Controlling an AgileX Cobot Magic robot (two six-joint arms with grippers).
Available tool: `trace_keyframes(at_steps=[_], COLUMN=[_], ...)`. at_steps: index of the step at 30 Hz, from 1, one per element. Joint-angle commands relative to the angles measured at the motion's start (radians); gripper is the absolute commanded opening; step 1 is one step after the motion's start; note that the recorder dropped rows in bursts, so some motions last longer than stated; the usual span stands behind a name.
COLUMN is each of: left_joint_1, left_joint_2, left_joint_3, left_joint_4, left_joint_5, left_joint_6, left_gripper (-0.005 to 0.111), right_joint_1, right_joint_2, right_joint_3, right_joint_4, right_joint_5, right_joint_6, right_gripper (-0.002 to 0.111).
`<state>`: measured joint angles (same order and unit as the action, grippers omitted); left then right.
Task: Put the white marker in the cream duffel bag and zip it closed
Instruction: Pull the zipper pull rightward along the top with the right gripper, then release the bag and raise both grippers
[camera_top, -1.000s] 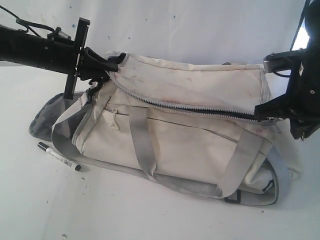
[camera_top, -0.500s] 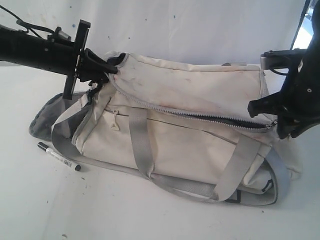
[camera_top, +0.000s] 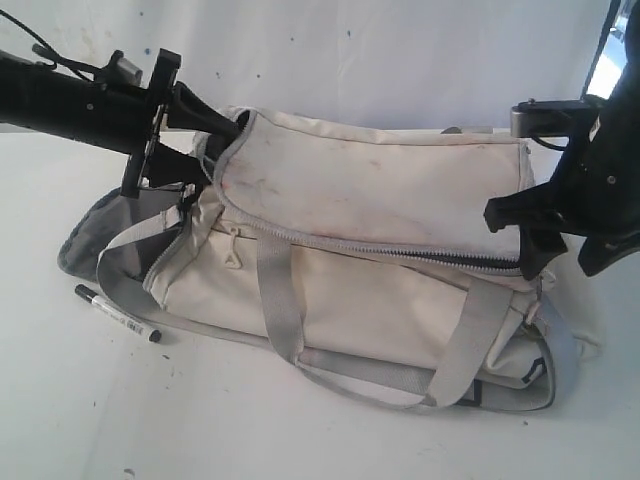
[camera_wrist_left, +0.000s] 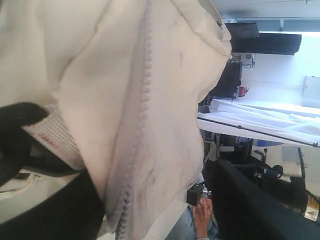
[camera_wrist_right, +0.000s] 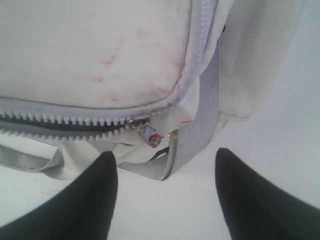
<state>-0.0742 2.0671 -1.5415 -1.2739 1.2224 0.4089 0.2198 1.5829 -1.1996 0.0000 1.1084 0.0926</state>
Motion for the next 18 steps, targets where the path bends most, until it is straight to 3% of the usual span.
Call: trace_keyframes(at_steps=[1, 7, 13, 18], left_joint_1=[0.011, 0.035, 0.035, 0.035], left_joint_2=[-0.02, -0.025, -0.084, -0.149], left_joint_3=[-0.008, -0.008, -0.008, -0.008], left_joint_4=[0.006, 0.034, 0.284, 0.343], left_joint_5=[-0.001, -0.001, -0.053, -0.101], left_joint_6=[0.067, 0.092, 0.092, 0.092], left_gripper=[0.066, 0.066, 0.066, 0.066], right_joint_1=[-0.01, -0.01, -0.01, -0.01], right_joint_2=[-0.031, -0.057, -0.059, -0.059], right_joint_3=[-0.01, -0.043, -0.056, -0.056], right_joint_4=[-0.006, 0.007, 0.13, 0.213], right_joint_5=[0.004, 0.01, 0.001, -0.03], right_joint_6=[-0.011, -0.011, -0.109, -0.153], right_gripper=[0.054, 0.054, 0.054, 0.054])
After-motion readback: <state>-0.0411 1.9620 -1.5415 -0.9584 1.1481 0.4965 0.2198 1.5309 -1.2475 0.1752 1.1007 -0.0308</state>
